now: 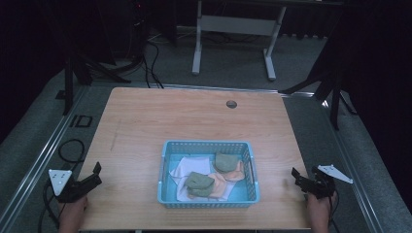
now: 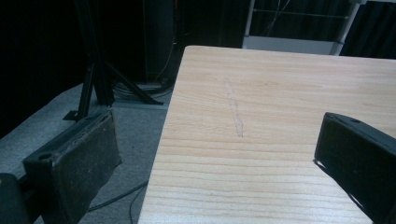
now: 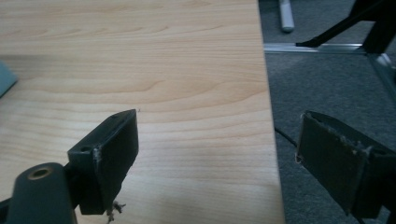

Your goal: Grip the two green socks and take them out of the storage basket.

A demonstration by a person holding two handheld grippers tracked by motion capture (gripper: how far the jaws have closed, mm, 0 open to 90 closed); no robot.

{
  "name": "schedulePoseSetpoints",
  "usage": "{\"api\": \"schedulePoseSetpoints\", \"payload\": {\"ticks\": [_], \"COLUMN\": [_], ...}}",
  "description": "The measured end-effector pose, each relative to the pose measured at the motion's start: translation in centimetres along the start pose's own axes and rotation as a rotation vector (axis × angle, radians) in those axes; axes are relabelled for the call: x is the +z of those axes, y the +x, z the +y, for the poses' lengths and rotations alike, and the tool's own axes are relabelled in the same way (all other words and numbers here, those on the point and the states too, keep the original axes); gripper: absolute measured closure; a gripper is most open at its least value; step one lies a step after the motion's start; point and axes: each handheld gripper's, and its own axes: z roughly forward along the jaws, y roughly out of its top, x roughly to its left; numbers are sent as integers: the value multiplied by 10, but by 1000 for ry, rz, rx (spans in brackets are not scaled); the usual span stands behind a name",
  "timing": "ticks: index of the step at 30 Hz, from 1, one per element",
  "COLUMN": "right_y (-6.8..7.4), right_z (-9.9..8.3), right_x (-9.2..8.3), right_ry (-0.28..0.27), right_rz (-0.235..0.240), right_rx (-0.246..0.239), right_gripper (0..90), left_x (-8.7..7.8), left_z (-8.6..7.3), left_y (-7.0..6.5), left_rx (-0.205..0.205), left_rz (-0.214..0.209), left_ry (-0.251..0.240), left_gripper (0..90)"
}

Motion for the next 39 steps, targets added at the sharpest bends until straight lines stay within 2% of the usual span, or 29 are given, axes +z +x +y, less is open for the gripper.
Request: {"api": "schedulePoseSetpoints", "payload": {"ticks": [6,7,10,13,14,15,17,19,20,21,22,23,24,26,27,28,30,31,33,37,39], "right_y": [0,-1,-3,-6,-11,-13,-14,-15,-16,-16,-15,-15,-13,-9,-9,-5,0,0,7,12,21], "right_z": [0,0,0,-1,-1,0,0,0,0,0,0,0,0,1,1,3,4,4,8,13,22], "right_x": [-1,-1,-2,-1,-3,-3,-5,-4,-3,-3,-1,-1,0,1,1,1,2,2,2,1,-3], "right_ry": [-1,9,15,42,54,69,72,109,127,127,164,164,192,212,212,230,253,253,273,284,294], "right_rz": [23,51,58,69,135,165,201,250,278,278,342,342,400,442,442,485,517,517,543,564,593], "right_rx": [-16,-24,-18,-33,-57,-62,-103,-140,-148,-148,-168,-168,-208,-243,-243,-292,-326,-326,-375,-398,-430], "right_gripper": [127,128,128,129,133,133,137,138,139,139,139,139,139,140,140,140,140,140,140,141,140], "left_x": [0,0,1,0,0,0,0,0,0,0,0,0,0,1,1,1,0,0,0,0,0], "left_z": [0,0,0,0,0,0,0,0,0,0,0,0,0,0,0,0,0,0,0,0,0], "left_y": [0,1,1,1,1,1,1,1,1,1,1,1,1,1,1,1,1,1,1,2,2], "left_rx": [-4,-9,-10,-9,-9,-10,-10,-13,-14,-14,-13,-13,-14,-16,-16,-17,-18,-18,-16,-17,-15], "left_rz": [-2,-4,-4,-8,-9,-9,-10,-12,-11,-11,-12,-13,-12,-13,-13,-12,-13,-13,-13,-16,-24], "left_ry": [0,-1,-1,-2,-3,-2,-1,0,0,0,0,0,1,2,3,2,1,1,1,1,-1], "left_gripper": [5,5,5,5,5,5,5,5,5,5,5,5,5,5,5,5,5,5,5,5,5]}}
